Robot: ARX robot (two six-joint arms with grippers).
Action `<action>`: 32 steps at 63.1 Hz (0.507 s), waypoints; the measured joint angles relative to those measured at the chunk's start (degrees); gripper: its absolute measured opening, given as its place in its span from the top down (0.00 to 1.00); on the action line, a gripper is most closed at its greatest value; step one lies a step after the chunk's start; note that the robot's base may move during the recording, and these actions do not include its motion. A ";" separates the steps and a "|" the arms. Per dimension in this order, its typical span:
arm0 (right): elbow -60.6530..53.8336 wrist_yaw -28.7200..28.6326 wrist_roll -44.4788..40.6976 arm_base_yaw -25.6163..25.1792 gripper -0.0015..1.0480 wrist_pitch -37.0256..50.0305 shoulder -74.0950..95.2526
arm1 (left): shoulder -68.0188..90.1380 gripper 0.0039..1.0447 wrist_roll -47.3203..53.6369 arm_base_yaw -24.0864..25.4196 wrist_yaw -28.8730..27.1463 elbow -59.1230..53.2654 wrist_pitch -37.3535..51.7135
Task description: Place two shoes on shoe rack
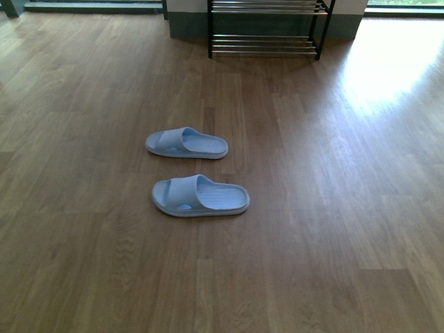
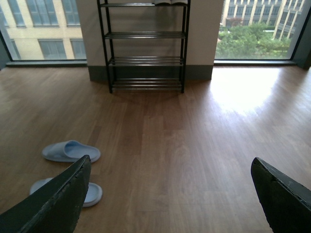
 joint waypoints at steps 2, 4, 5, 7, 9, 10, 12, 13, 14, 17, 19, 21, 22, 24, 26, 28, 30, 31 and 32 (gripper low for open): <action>0.00 -0.02 0.00 0.00 0.09 0.02 0.00 | 0.00 0.09 0.00 0.02 0.02 0.00 0.00; 0.00 0.02 0.00 0.00 0.09 0.00 0.02 | 0.00 0.09 0.00 0.02 0.00 0.00 0.02; 0.00 0.04 -0.02 0.00 0.09 0.02 0.02 | 0.00 0.09 0.00 0.00 0.00 0.00 0.02; 0.00 0.04 0.00 0.00 0.09 0.02 -0.04 | 0.00 0.09 0.00 0.00 0.02 0.00 0.02; 0.00 0.02 0.00 0.00 0.09 0.00 -0.02 | 0.00 0.09 0.00 0.00 0.02 0.00 0.02; 0.00 0.00 0.00 0.00 0.09 -0.02 -0.04 | 0.00 0.09 0.00 0.00 0.02 0.00 0.02; 0.00 -0.07 -0.02 0.00 0.09 -0.02 -0.02 | 0.00 0.09 0.00 0.00 -0.09 0.00 0.02; 0.00 -0.17 -0.02 -0.02 0.09 0.00 -0.02 | 0.00 0.09 -0.02 0.00 -0.26 0.00 0.00; 0.00 -0.42 -0.02 -0.02 0.09 -0.02 -0.02 | 0.00 0.09 -0.02 0.00 -0.37 0.00 0.00; 0.00 -0.48 -0.02 -0.02 0.09 0.02 -0.04 | 0.00 0.09 -0.02 0.00 -0.44 0.00 0.02; 0.00 -0.37 0.00 0.00 0.09 -0.02 -0.04 | 0.00 0.09 -0.02 0.00 -0.33 0.00 0.02; 0.00 -0.24 0.00 0.00 0.09 -0.02 -0.02 | 0.00 0.09 0.00 0.00 -0.15 0.00 0.02; 0.00 -0.22 0.00 -0.02 0.09 -0.02 -0.02 | 0.00 0.09 -0.02 0.00 -0.20 0.00 0.02; 0.00 -0.28 -0.02 -0.02 0.09 0.00 -0.04 | 0.00 0.09 0.00 0.00 -0.20 0.00 0.02; 0.00 -0.20 0.00 0.00 0.09 0.00 -0.02 | 0.00 0.09 0.00 0.00 -0.17 0.00 0.02; 0.00 -0.22 0.00 0.00 0.09 0.00 -0.02 | 0.00 0.09 0.00 0.00 -0.15 0.00 0.02; 0.00 -0.09 0.00 0.00 0.09 0.00 -0.02 | 0.00 0.09 0.00 0.00 -0.13 0.00 0.02; 0.00 -0.09 0.00 0.00 0.09 0.00 -0.02 | 0.00 0.09 0.00 0.00 -0.13 0.00 0.02; 0.00 -0.09 0.00 0.00 0.09 0.00 -0.02 | 0.00 0.09 0.00 0.00 -0.13 0.00 0.02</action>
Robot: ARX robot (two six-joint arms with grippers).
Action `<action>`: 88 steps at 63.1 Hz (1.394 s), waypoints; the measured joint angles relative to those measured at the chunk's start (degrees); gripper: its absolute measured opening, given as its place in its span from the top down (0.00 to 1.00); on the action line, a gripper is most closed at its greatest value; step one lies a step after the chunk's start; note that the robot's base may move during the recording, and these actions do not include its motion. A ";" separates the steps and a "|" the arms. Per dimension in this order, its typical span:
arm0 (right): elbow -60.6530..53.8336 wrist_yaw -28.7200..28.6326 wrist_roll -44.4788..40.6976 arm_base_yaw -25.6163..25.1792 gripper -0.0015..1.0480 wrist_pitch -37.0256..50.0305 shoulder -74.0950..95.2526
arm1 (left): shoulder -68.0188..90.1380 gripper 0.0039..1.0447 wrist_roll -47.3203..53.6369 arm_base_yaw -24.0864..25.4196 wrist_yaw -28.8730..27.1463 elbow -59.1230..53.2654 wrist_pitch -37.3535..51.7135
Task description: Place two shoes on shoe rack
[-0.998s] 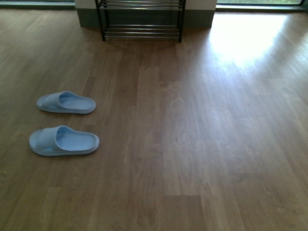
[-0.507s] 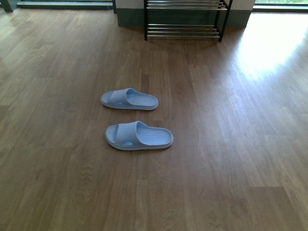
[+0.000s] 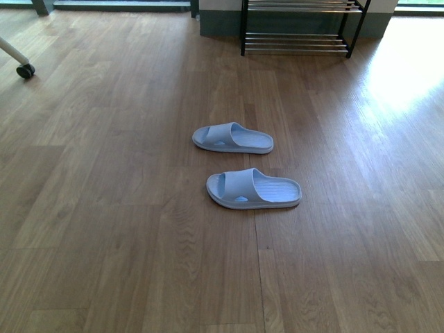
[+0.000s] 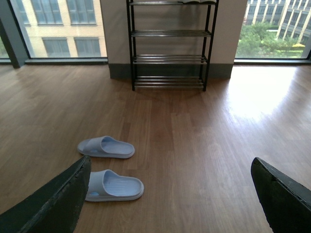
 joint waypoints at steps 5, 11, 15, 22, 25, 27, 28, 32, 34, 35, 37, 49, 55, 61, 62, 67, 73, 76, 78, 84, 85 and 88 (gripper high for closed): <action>0.00 0.00 0.00 0.00 0.09 0.00 0.00 | 0.00 0.09 0.00 0.00 0.00 0.00 0.00; 0.00 0.04 0.00 0.00 0.09 0.00 0.00 | 0.00 0.09 0.00 0.00 0.00 0.00 0.00; 0.00 0.02 0.00 0.00 0.09 0.00 0.00 | 0.00 0.09 0.00 0.00 0.00 0.00 0.00; 0.00 0.04 0.00 0.00 0.09 0.00 0.00 | 0.00 0.09 0.00 0.00 0.00 0.00 0.00; 0.00 0.04 0.00 0.00 0.09 0.00 -0.02 | 0.00 0.09 0.00 0.00 0.00 0.00 0.00; 0.00 0.04 0.00 0.00 0.09 0.00 0.00 | 0.00 0.09 -0.02 0.00 -0.02 0.00 0.00; 0.00 0.04 0.00 0.00 0.09 0.00 0.00 | 0.00 0.09 0.00 0.00 0.00 0.00 0.00; 0.00 0.04 0.00 0.00 0.09 0.00 0.00 | 0.00 0.09 -0.02 0.00 0.00 0.00 0.00; 0.00 0.04 0.00 0.00 0.09 0.00 0.00 | 0.00 0.09 0.00 0.00 -0.02 0.00 0.00; 0.00 0.04 0.00 0.00 0.09 0.00 0.00 | 0.00 0.09 0.00 0.00 0.00 0.00 0.00; 0.00 0.02 0.00 0.00 0.09 0.00 -0.04 | 0.00 0.09 -0.02 0.00 -0.02 0.00 0.00; 0.00 -0.11 0.00 0.00 0.09 0.00 -0.02 | 0.00 0.09 0.00 0.00 -0.02 0.00 0.00; 0.00 -0.13 0.00 -0.02 0.09 0.00 -0.02 | 0.00 0.09 -0.02 0.00 -0.02 0.00 0.00; 0.00 -0.11 0.00 -0.02 0.09 0.00 -0.02 | 0.00 0.09 0.00 0.00 -0.02 0.00 0.00; 0.00 -0.11 0.00 0.00 0.09 0.00 -0.02 | 0.00 0.09 -0.02 0.00 -0.02 0.00 0.00; 0.00 -0.11 0.00 -0.02 0.09 -0.02 0.00 | 0.00 0.09 0.00 0.00 0.00 0.00 0.00; 0.00 -0.02 0.00 0.00 0.09 -0.02 0.00 | 0.00 0.09 0.00 0.00 0.00 0.00 0.00; 0.00 0.00 0.00 0.00 0.09 -0.02 -0.02 | 0.00 0.09 0.00 0.00 0.00 0.00 0.00; 0.00 0.04 0.00 0.00 0.09 -0.02 -0.02 | 0.00 0.09 -0.02 0.00 -0.02 0.00 0.00; 0.00 0.07 0.00 0.00 0.09 -0.02 -0.02 | 0.00 0.09 0.00 0.00 0.02 0.00 0.00; 0.00 0.09 0.00 0.00 0.09 -0.02 -0.02 | 0.00 0.09 0.00 0.02 0.04 0.00 0.00; 0.00 0.46 0.02 0.00 0.09 -0.04 0.00 | 0.00 0.09 0.00 0.02 0.26 0.00 0.00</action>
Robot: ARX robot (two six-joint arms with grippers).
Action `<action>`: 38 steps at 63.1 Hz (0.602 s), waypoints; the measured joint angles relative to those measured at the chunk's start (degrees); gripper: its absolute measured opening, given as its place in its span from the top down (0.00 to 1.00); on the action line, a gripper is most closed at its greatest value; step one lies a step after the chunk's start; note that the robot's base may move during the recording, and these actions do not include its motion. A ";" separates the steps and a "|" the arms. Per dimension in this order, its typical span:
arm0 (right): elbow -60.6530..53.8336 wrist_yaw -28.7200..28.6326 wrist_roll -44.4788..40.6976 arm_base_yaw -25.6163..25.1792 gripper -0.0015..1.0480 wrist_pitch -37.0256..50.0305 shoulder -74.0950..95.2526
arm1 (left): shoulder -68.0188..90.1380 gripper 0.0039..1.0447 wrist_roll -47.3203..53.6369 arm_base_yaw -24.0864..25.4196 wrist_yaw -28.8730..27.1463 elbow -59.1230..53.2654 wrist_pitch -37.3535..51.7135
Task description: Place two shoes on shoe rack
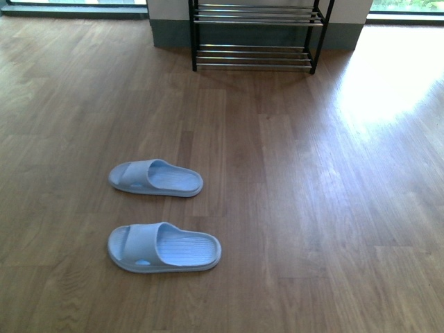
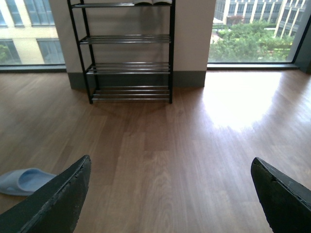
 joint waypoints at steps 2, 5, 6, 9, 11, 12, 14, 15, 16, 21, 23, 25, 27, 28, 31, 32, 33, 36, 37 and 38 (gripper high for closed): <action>0.00 -0.04 0.00 0.00 0.09 0.00 0.00 | 0.00 0.09 0.00 0.00 0.07 0.00 0.00; 0.00 -0.04 0.00 0.00 0.09 0.00 -0.02 | 0.00 0.09 0.00 0.00 0.00 0.00 -0.02; 0.00 -0.15 0.00 0.00 0.09 0.00 -0.02 | 0.00 0.09 0.00 0.00 -0.02 0.00 -0.02; 0.00 -0.17 -0.02 0.00 0.09 0.00 0.00 | 0.00 0.09 0.00 0.00 -0.07 0.00 0.00; 0.00 -0.17 0.00 0.00 0.09 0.00 -0.02 | 0.00 0.09 0.00 0.00 -0.09 0.00 0.00; 0.00 -0.17 -0.02 0.00 0.09 0.00 -0.02 | 0.00 0.09 0.00 0.00 -0.07 0.00 0.00; 0.00 -0.20 0.00 0.00 0.09 0.00 -0.02 | 0.00 0.09 0.00 0.00 -0.09 0.00 0.00; 0.00 -0.20 0.00 0.00 0.09 0.00 -0.02 | 0.00 0.09 0.00 0.00 -0.09 0.00 0.00; 0.00 -0.20 -0.02 0.00 0.09 0.00 -0.02 | 0.00 0.09 0.00 0.00 -0.09 0.00 -0.02; 0.00 -0.20 0.00 0.00 0.09 0.00 -0.02 | 0.00 0.09 0.00 0.00 -0.09 0.00 0.00; 0.00 -0.17 0.00 0.00 0.09 0.00 -0.02 | 0.00 0.09 0.00 0.00 -0.09 0.00 0.00; 0.00 -0.20 -0.02 0.00 0.09 0.00 -0.02 | 0.00 0.09 0.00 0.00 -0.07 0.00 0.00; 0.00 -0.20 -0.02 0.00 0.09 0.00 0.00 | 0.00 0.09 0.00 0.00 -0.09 0.00 0.00; 0.00 -0.20 0.00 0.00 0.09 0.00 0.02 | 0.00 0.09 0.00 0.00 -0.09 0.00 0.00; 0.00 -0.22 0.00 0.00 0.09 0.00 0.04 | 0.00 0.09 0.00 0.00 -0.11 0.00 0.00; 0.00 -0.22 0.00 0.00 0.09 0.00 0.02 | 0.00 0.09 0.00 0.00 -0.11 0.00 0.00; 0.00 -0.22 -0.02 0.00 0.09 0.00 0.02 | 0.00 0.09 0.00 0.00 -0.11 0.00 0.00; 0.00 -0.22 -0.02 0.00 0.09 0.00 0.04 | 2.34 0.09 -3.10 -2.54 -7.72 1.75 -5.09; 0.00 -0.22 -0.02 0.00 0.09 0.00 0.04 | 3.32 0.09 -4.31 -3.50 -11.30 2.36 -6.82; 0.00 -0.20 0.00 0.00 0.09 0.00 0.04 | 5.68 0.09 -6.82 -5.40 -15.98 3.78 -10.05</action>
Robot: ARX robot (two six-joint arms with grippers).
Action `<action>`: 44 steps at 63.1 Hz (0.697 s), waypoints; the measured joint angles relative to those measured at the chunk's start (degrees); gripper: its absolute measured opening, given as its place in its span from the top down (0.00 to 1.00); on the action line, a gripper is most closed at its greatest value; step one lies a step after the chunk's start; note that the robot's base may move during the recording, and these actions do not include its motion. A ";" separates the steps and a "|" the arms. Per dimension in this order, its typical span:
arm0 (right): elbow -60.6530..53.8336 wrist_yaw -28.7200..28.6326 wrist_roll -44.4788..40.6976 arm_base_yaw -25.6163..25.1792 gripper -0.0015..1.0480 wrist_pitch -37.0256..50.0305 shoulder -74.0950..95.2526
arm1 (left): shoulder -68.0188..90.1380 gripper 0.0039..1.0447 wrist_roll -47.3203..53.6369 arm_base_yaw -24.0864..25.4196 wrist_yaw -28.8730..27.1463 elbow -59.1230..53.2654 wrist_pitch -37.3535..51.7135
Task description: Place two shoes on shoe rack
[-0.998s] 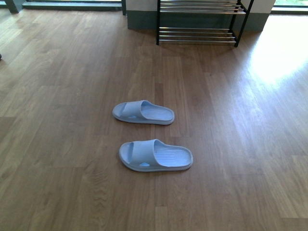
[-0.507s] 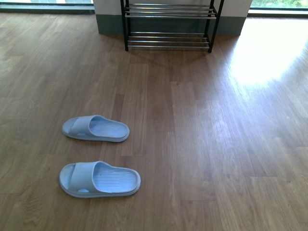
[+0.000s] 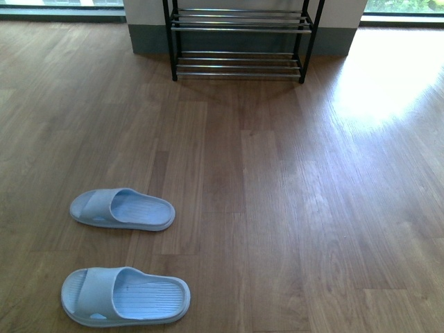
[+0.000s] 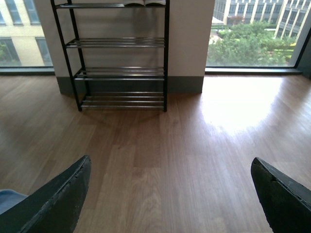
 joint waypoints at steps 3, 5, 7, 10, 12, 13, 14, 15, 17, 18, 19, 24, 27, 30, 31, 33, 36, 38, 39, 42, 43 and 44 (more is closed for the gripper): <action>0.00 -0.02 -0.02 0.00 0.09 0.00 -0.04 | 6.23 0.09 -7.39 -3.43 -9.88 2.71 -6.40; 0.00 -0.07 -0.02 0.00 0.09 0.00 -0.02 | 9.38 0.09 -12.07 -4.79 -12.68 3.37 -8.37; 0.00 -0.04 0.00 0.00 0.09 0.00 -0.02 | 12.31 0.09 -16.90 -6.08 -14.43 3.69 -8.68; 0.00 -0.02 0.00 0.00 0.09 0.00 -0.04 | 17.46 0.09 -24.52 -8.35 -15.19 4.55 -6.86; 0.00 -0.04 -0.02 0.00 0.09 0.00 -0.04 | 20.85 0.09 -28.98 -9.60 -14.91 5.18 -4.52; 0.00 -0.07 0.00 0.00 0.09 0.00 -0.02 | 21.97 0.09 -29.51 -9.90 -14.62 5.40 -3.67; 0.00 -0.04 0.00 0.00 0.09 0.00 -0.02 | 24.44 0.09 -32.48 -10.38 -14.01 5.92 -1.81; 0.00 -0.07 0.00 0.00 0.09 0.00 -0.02 | 27.02 0.09 -34.07 -10.62 -13.68 6.45 -0.02; 0.00 -0.07 0.00 0.00 0.09 0.00 -0.04 | 31.30 0.09 -37.11 -10.86 -13.00 7.23 2.91; 0.00 -0.07 -0.02 0.00 0.09 0.00 -0.04 | 32.72 0.09 -38.16 -10.88 -12.72 7.52 3.85; 0.00 -0.04 0.00 0.00 0.09 0.00 -0.04 | 35.76 0.09 -40.06 -10.93 -12.02 8.07 5.68; 0.00 -0.04 -0.02 0.00 0.09 0.00 -0.04 | 48.94 0.09 -45.57 -11.39 -9.01 10.56 13.03; 0.00 -0.07 -0.02 0.00 0.09 0.00 -0.04 | 55.71 0.09 -47.52 -11.56 -6.91 11.89 16.57; 0.00 -0.04 0.00 0.00 0.09 0.00 -0.04 | 64.39 0.09 -48.54 -11.65 -4.57 13.92 20.41; 0.00 -0.04 0.00 0.00 0.09 0.00 -0.04 | 68.04 0.09 -48.72 -11.67 -3.87 14.75 21.64; 0.00 -0.04 0.00 0.00 0.09 0.00 -0.04 | 73.09 0.09 -49.59 -11.65 -2.29 15.91 23.21; 0.00 -0.02 0.00 0.00 0.09 0.00 -0.04 | 78.99 0.09 -49.99 -11.65 -0.57 17.53 24.20; 0.00 -0.04 -0.02 0.00 0.09 0.00 -0.04 | 83.10 0.09 -50.10 -11.65 0.04 18.84 24.61; 0.00 -0.04 0.00 0.00 0.09 0.00 -0.04 | 85.59 0.09 -50.29 -11.65 0.61 19.69 24.74; 0.00 -0.04 0.00 0.00 0.09 0.00 -0.04 | 91.12 0.09 -50.49 -11.65 1.81 21.70 24.57; 0.00 -0.04 -0.02 0.00 0.09 0.00 -0.04 | 92.15 0.09 -50.49 -11.65 1.95 22.10 24.52; 0.00 -0.04 0.00 0.00 0.09 0.00 -0.04 | 94.14 0.09 -50.49 -11.65 2.29 22.93 24.39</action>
